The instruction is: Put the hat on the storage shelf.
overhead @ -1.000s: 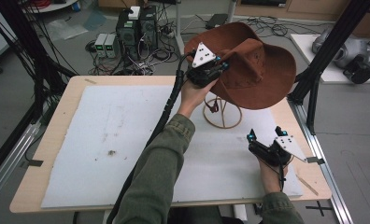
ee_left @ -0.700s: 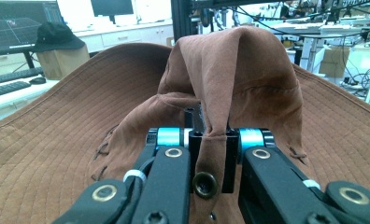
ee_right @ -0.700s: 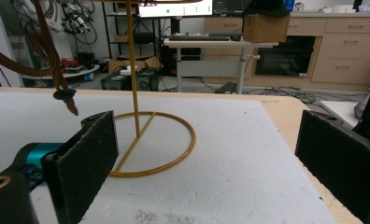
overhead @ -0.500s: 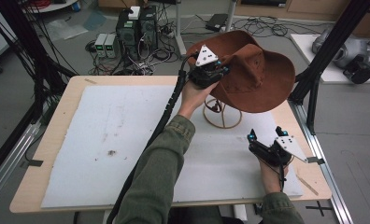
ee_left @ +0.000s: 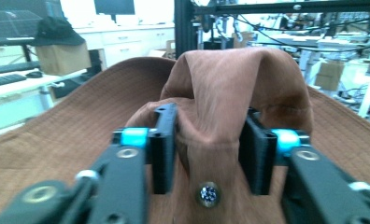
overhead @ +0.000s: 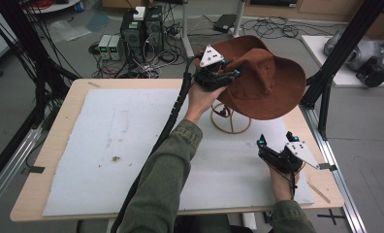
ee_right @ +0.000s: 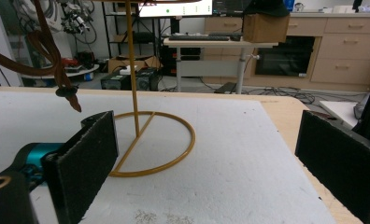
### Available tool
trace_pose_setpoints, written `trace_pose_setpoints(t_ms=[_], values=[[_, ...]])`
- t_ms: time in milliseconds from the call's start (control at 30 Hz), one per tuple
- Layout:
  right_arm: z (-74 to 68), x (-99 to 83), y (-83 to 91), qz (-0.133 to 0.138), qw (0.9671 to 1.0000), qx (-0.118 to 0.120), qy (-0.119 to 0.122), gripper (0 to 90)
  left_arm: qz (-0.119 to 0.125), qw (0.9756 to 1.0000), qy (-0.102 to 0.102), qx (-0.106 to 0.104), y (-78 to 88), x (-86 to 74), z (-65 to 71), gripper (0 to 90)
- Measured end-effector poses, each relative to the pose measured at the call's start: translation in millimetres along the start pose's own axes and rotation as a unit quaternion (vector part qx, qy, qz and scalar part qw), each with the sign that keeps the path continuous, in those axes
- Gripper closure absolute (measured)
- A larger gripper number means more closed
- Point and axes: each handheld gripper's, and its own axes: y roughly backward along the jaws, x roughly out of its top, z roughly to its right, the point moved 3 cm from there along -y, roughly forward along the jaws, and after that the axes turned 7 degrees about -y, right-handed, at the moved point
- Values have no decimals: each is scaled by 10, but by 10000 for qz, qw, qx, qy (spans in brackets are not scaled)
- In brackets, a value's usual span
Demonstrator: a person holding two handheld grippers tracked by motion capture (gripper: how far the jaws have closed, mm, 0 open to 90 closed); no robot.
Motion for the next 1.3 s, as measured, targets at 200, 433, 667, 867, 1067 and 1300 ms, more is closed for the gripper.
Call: trace_pose_setpoints(t_ms=[200,433,667,867,1067,1300], values=[[-7,2,9,12,10000,-3,-14,52,45,9999,41,126,1,12,2,337],[-4,8,18,33,10000,12,-38,52,86,9999,35,107,29,29,-19,178],[-2,12,28,49,10000,6,-82,52,0,9999,24,119,82,52,-32,128],[5,17,37,71,10000,-10,-56,52,75,9996,-68,266,230,102,-38,122],[10,20,46,93,9999,-20,-70,52,137,9984,-132,528,482,106,-104,122],[1,23,50,94,9999,-25,-116,52,256,9953,-135,927,827,113,-227,122]])
